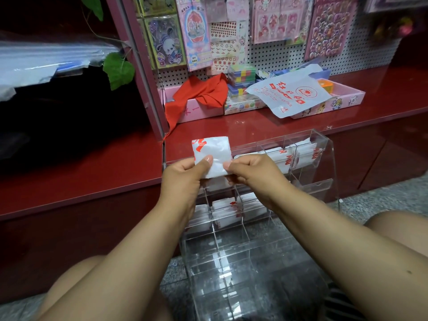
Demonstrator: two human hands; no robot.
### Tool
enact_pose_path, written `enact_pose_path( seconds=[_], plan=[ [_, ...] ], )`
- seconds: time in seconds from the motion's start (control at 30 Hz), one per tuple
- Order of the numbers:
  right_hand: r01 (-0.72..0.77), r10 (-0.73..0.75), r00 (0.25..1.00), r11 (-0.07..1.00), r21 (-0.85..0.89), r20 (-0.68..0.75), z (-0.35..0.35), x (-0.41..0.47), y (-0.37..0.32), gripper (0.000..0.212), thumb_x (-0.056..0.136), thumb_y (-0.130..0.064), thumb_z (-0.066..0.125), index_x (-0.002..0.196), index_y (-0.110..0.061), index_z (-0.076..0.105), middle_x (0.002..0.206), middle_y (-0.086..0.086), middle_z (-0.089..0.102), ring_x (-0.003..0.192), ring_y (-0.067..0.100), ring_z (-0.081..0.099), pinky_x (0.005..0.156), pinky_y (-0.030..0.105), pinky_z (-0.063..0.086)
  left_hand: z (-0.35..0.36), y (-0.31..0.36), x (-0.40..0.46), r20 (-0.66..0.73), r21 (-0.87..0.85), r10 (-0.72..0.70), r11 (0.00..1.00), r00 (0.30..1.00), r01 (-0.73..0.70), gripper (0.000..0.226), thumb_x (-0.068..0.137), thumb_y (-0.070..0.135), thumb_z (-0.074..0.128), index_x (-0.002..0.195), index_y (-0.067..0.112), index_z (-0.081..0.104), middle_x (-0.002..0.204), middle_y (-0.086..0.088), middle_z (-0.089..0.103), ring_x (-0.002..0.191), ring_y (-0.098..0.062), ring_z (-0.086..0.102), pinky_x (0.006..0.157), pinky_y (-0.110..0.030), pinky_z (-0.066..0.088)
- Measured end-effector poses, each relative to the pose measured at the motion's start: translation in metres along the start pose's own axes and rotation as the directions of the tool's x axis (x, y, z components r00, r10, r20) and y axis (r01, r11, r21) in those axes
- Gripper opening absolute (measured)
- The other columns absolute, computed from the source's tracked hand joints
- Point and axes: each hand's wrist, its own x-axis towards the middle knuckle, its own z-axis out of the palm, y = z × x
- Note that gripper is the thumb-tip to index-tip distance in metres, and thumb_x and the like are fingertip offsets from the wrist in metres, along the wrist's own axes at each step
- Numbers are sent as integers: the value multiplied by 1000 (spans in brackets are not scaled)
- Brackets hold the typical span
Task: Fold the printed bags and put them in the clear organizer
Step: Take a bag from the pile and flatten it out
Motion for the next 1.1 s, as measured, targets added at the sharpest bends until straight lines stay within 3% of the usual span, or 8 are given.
enact_pose_path(
  seconds=[0.17, 0.27, 0.33, 0.47, 0.57, 0.7, 0.97, 1.1],
  plan=[
    [-23, 27, 999, 997, 77, -44, 0, -3, -4, 19, 83, -19, 72, 88, -14, 55, 74, 1, 66, 68, 16, 63, 72, 33, 54, -3, -13, 1, 8, 203, 174, 964, 985, -172, 45, 78, 38, 76, 81, -6, 68, 78, -12, 65, 73, -18, 50, 70, -36, 43],
    [-70, 72, 997, 971, 227, -1, -3, -1, -9, 11, 88, -19, 67, 91, -11, 60, 81, 6, 70, 68, 13, 66, 66, 26, 55, 1, -16, -4, 55, 251, 192, 947, 980, -200, 27, 81, 31, 77, 82, 4, 74, 83, -12, 73, 74, -17, 56, 73, -39, 50],
    [-32, 35, 999, 984, 175, -18, -8, 2, -8, 7, 90, -13, 64, 85, -9, 64, 83, 11, 69, 72, 19, 64, 73, 32, 54, 6, -16, -8, 65, 269, 197, 940, 978, -208, 11, 83, 18, 76, 90, 10, 74, 85, -10, 76, 76, -15, 64, 75, -38, 54],
    [29, -30, 999, 999, -22, -16, -21, 6, -11, 6, 88, -7, 65, 83, -5, 64, 82, 18, 60, 76, 25, 54, 74, 38, 46, 14, 0, 1, -7, 122, 50, 991, 999, -48, 38, 82, 20, 76, 114, 15, 54, 79, 6, 74, 72, -7, 69, 67, -26, 56],
    [43, -36, 998, 988, -150, 51, -33, 12, -21, 5, 87, -4, 65, 84, -6, 62, 81, 12, 62, 71, 20, 56, 61, 28, 47, 20, 7, 12, 66, 177, -10, 984, 998, -2, 11, 87, 24, 71, 90, 13, 70, 78, -2, 71, 67, -13, 64, 65, -28, 52],
    [108, -79, 990, 957, -269, 118, -59, 18, -34, 8, 84, -8, 70, 90, -9, 64, 80, 10, 64, 67, 14, 58, 60, 20, 48, 37, 4, 20, 83, 230, 79, 968, 993, -96, 14, 86, 11, 72, 72, 11, 69, 65, -1, 65, 62, -12, 56, 62, -23, 47],
    [280, -190, 959, 567, -774, 208, -131, 32, -48, 8, 82, -16, 72, 82, -21, 67, 74, -6, 66, 60, 1, 54, 58, 20, 43, 101, -15, 44, 254, 425, 157, 868, 954, -256, 20, 81, 11, 76, 68, 24, 69, 64, -3, 63, 58, -14, 52, 53, -28, 42],
    [394, -239, 911, 269, -879, 335, -165, 42, -45, 7, 81, -17, 73, 82, -11, 70, 78, 2, 64, 72, 20, 59, 65, 35, 46, 136, -39, 54, 301, 502, 159, 812, 940, -298, 21, 80, 16, 76, 64, 26, 66, 63, 2, 66, 60, -19, 60, 59, -33, 49]
  ],
)
